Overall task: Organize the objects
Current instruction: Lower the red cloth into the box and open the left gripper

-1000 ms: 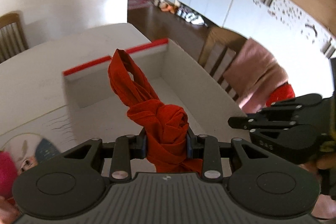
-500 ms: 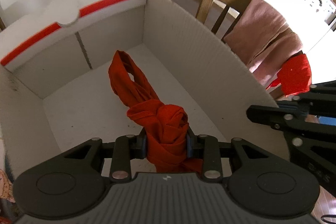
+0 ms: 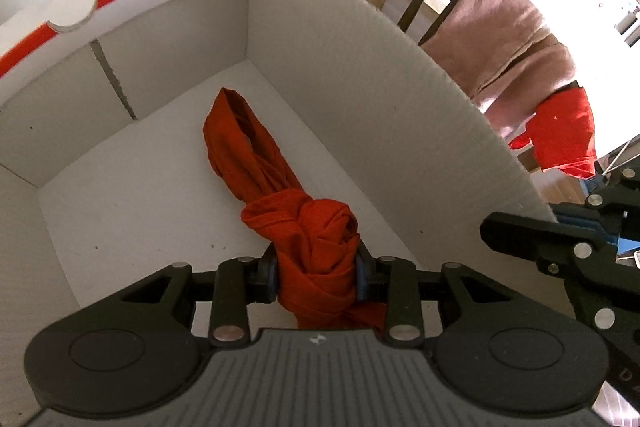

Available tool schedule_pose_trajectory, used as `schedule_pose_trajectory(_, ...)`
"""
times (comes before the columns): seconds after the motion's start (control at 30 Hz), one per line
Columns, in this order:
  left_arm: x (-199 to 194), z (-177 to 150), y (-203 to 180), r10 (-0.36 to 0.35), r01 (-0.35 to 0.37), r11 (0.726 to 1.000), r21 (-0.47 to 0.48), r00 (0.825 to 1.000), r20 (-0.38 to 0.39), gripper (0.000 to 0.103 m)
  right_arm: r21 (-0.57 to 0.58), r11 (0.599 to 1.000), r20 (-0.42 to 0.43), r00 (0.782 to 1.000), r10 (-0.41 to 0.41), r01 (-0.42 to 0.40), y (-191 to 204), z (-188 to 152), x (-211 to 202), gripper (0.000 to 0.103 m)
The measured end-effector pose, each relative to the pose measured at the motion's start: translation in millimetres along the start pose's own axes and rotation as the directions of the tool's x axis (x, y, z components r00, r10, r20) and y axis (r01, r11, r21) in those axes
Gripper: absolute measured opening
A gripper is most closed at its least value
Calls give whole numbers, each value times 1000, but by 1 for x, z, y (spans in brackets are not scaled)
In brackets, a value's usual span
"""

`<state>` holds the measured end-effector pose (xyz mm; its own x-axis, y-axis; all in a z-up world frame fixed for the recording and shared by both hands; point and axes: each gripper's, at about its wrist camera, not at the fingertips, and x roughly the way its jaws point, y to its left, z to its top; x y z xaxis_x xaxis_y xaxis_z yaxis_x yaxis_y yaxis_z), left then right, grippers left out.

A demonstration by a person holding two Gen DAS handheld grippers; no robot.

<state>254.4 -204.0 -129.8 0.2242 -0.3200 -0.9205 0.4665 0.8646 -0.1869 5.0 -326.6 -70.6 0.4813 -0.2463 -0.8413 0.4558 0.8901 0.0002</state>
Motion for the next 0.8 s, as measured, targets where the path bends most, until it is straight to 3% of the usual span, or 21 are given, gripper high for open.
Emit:
schedule_pose_trajectory(0.07,3,0,0,-8,8,1000,-2,1000,-7,49,-1,1000,0,1000,-1,1,1,0,0,2)
schedule_pose_trajectory(0.1,2,0,1,-7,7,1000,-1,1000,-8,63,-2,1000,-1,1000,-3,3,1,0,0,2)
schedule_pose_trajectory(0.13,2,0,1,-9,9,1000,0,1000,-3,68,-3,1000,-1,1000,-4,4,1,0,0,2)
schedule_pose_trajectory(0.43,-18,-4,9,-3,4,1000,-28,999,54,69,2,1000,-3,1000,-9,9,1,-1,-1,1)
schedule_pose_trajectory(0.8,-96,-30,20,21,-3,996,-87,976,216,69,-13,1000,-6,1000,-28,28,6,0,-2,2)
